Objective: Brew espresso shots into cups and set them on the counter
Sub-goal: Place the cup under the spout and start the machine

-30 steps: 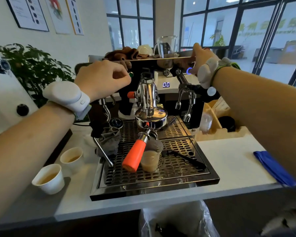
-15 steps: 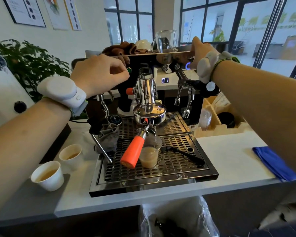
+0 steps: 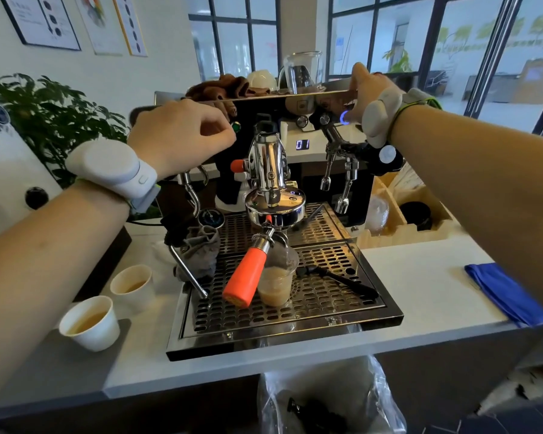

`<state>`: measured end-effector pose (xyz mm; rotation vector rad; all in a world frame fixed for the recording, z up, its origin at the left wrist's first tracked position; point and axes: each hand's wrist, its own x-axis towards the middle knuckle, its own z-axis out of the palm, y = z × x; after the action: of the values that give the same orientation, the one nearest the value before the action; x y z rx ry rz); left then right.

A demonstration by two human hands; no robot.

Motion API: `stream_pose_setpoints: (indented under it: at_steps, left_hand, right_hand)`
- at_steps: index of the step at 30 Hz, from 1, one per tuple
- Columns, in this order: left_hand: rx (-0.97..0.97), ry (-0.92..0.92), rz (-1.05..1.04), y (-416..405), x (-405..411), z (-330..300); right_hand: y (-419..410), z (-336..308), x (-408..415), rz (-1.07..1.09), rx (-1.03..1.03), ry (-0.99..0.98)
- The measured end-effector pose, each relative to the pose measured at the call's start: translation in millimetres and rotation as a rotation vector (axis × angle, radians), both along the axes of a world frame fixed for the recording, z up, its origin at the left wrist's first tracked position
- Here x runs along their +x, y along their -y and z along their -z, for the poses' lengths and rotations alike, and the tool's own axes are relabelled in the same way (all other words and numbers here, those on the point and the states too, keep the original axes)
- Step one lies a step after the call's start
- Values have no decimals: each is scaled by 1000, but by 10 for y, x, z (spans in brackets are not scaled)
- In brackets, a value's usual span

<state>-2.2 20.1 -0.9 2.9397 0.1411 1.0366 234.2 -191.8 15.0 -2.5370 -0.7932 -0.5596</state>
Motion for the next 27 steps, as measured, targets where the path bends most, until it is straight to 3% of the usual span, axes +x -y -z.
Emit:
stream_pose_setpoints:
  at_steps: [27]
  left_hand:
    - [7, 14, -14, 11, 2, 4]
  right_hand:
    - [-29, 26, 193, 10, 34, 9]
